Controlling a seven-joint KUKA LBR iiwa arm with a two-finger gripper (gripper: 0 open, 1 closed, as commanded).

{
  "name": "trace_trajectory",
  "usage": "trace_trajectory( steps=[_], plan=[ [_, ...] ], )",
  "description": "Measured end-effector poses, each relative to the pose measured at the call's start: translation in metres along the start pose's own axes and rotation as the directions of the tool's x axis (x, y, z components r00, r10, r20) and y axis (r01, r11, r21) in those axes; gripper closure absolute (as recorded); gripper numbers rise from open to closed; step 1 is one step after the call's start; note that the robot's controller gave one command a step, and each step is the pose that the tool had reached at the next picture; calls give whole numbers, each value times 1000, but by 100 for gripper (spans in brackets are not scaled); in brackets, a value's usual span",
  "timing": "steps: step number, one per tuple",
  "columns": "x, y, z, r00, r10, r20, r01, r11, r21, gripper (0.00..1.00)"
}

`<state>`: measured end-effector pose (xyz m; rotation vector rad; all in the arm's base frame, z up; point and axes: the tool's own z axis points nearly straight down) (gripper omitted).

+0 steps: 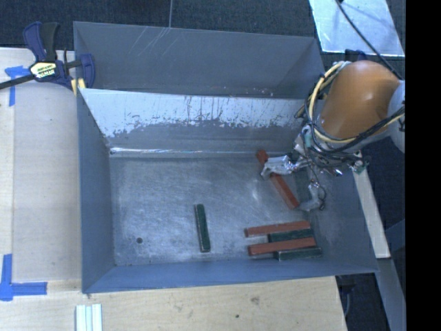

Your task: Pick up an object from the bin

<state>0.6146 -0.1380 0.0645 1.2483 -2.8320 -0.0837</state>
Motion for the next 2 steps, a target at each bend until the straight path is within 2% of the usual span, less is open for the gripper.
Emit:
trace_trajectory(
  steps=[1,2],
  plan=[
    [-20,1,-6,989,-149,13,148,987,66,0],
    [-18,0,-7,989,-146,11,145,987,67,100]
  ],
)
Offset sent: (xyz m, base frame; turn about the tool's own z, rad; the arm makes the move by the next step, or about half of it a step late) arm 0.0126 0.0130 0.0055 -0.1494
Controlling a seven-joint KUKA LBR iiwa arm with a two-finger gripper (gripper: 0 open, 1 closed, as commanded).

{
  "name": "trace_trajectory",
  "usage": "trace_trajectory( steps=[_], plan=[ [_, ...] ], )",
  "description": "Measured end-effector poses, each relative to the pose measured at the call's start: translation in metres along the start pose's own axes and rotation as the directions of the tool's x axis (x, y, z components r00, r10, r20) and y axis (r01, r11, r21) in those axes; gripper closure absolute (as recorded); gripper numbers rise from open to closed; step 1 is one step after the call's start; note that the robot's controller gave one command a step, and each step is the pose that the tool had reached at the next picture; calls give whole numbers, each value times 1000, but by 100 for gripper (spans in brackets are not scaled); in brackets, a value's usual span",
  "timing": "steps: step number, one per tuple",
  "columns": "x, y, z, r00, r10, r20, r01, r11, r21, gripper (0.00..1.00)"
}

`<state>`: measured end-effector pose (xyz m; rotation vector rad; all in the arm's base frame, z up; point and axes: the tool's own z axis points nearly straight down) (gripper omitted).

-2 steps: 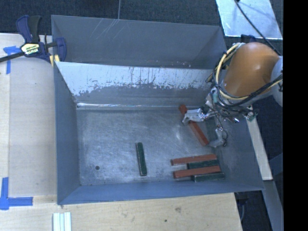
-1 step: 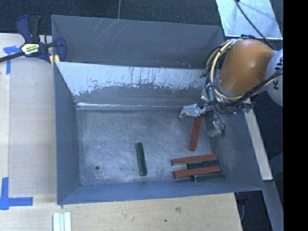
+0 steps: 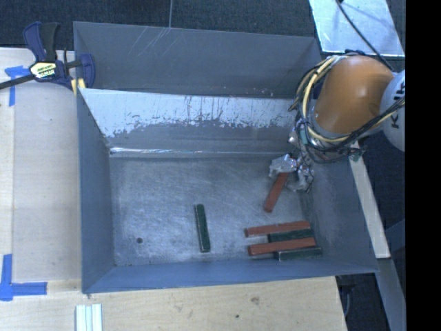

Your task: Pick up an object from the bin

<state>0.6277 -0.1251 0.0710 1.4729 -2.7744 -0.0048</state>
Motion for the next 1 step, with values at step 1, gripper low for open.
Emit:
trace_trajectory(
  steps=[1],
  plan=[
    [15,-5,-151,999,-45,4,45,999,14,100]
  ],
)
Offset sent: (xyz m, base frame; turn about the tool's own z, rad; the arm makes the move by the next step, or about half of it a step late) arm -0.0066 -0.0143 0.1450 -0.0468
